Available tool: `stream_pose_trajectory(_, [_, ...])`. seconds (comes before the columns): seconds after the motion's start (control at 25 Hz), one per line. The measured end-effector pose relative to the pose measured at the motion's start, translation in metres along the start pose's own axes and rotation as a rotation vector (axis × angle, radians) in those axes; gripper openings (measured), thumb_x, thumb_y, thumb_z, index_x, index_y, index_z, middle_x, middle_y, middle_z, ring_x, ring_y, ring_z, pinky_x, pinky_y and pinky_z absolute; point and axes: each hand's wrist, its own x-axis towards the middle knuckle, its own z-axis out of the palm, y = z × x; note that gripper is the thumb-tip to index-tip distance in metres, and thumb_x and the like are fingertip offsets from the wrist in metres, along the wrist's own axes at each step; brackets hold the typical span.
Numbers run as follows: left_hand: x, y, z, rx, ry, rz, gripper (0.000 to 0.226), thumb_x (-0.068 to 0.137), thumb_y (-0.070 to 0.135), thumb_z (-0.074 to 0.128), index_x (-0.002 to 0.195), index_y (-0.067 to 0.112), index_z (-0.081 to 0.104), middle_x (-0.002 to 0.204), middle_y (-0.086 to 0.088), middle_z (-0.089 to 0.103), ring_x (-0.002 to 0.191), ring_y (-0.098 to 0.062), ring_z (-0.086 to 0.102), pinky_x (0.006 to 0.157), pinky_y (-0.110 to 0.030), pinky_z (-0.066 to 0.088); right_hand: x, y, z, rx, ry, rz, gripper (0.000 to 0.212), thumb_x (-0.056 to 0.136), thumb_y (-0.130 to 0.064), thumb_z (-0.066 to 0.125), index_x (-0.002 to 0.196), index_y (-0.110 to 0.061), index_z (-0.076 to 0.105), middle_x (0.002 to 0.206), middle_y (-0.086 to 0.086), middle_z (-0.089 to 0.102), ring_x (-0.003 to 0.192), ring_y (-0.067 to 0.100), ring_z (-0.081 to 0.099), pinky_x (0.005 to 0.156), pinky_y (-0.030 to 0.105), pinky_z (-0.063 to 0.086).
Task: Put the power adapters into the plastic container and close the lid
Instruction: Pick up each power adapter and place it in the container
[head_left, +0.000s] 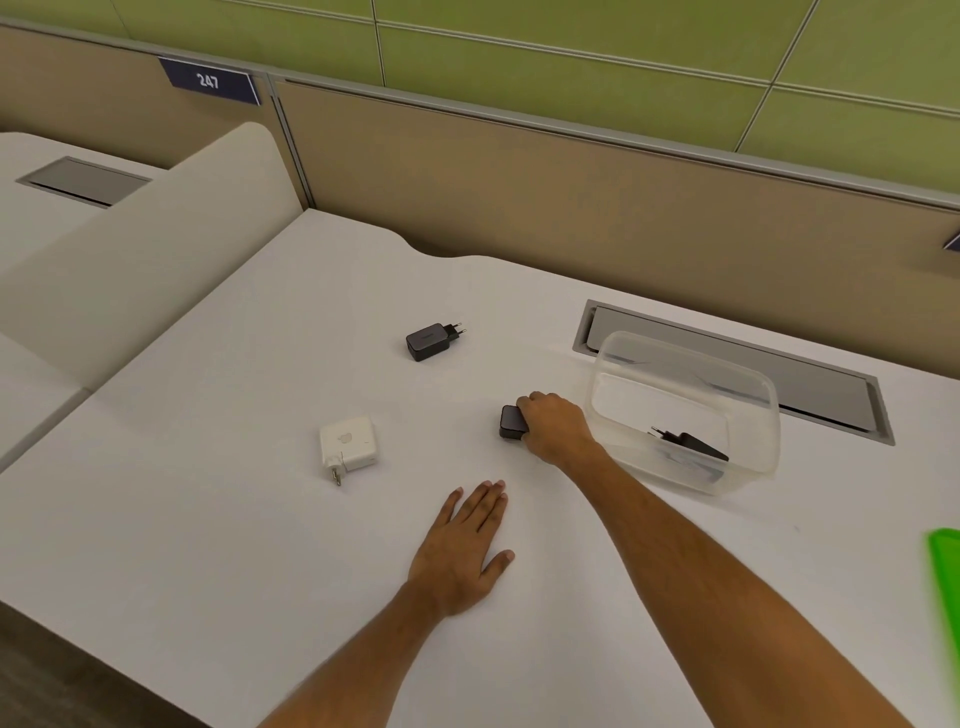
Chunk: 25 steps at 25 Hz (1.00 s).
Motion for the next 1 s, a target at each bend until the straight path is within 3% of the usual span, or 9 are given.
stream_pose_trajectory(0.24, [0.000, 0.001, 0.000, 0.001, 0.009, 0.002, 0.068, 0.097, 0.051, 0.022, 0.150, 0.013, 0.006, 0.159, -0.001, 0.003, 0.145, -0.013, -0.005, 0.114, -0.039, -0.001, 0.002, 0.006, -0.045, 0.104, 0.255, -0.024, 0.031, 0.082, -0.022, 0.062, 0.111, -0.011, 0.058, 0.107, 0.009, 0.064, 0.095, 0.029, 0.060, 0.071, 0.037, 0.049])
stream_pose_trajectory(0.44, [-0.001, 0.002, -0.002, -0.006, 0.009, 0.004, 0.067, 0.097, 0.050, 0.026, 0.150, 0.011, 0.012, 0.159, -0.002, 0.008, 0.145, -0.014, 0.000, 0.113, -0.040, 0.003, -0.001, 0.031, -0.084, 0.146, 0.407, 0.046, 0.029, 0.078, -0.025, 0.063, 0.105, -0.013, 0.061, 0.100, 0.007, 0.067, 0.088, 0.030, 0.062, 0.064, 0.031, 0.043])
stream_pose_trajectory(0.6, [-0.002, 0.003, -0.004, -0.007, 0.004, 0.004, 0.066, 0.097, 0.050, 0.024, 0.150, 0.012, 0.011, 0.159, -0.001, 0.006, 0.145, -0.013, -0.003, 0.114, -0.039, 0.000, -0.006, 0.058, -0.094, 0.140, 0.412, 0.213, 0.025, 0.074, -0.024, 0.062, 0.096, -0.011, 0.062, 0.096, 0.008, 0.067, 0.087, 0.032, 0.063, 0.067, 0.034, 0.048])
stream_pose_trajectory(0.8, [-0.001, 0.003, -0.006, 0.010, -0.013, 0.007, 0.068, 0.096, 0.052, 0.017, 0.150, 0.013, 0.004, 0.159, 0.001, -0.003, 0.143, -0.011, -0.011, 0.115, -0.039, -0.004, -0.016, 0.086, -0.085, 0.169, 0.401, 0.447, 0.022, 0.071, -0.018, 0.063, 0.090, -0.009, 0.060, 0.089, 0.009, 0.067, 0.083, 0.034, 0.062, 0.061, 0.030, 0.039])
stream_pose_trajectory(1.0, [-0.001, 0.002, -0.005, 0.012, -0.013, 0.004, 0.068, 0.096, 0.052, 0.016, 0.150, 0.014, 0.001, 0.159, 0.001, -0.005, 0.143, -0.010, -0.013, 0.115, -0.038, -0.006, -0.024, 0.099, -0.067, 0.176, 0.270, 0.604, 0.017, 0.073, -0.025, 0.066, 0.080, -0.010, 0.059, 0.063, 0.003, 0.055, 0.053, 0.024, 0.049, 0.049, 0.024, 0.037])
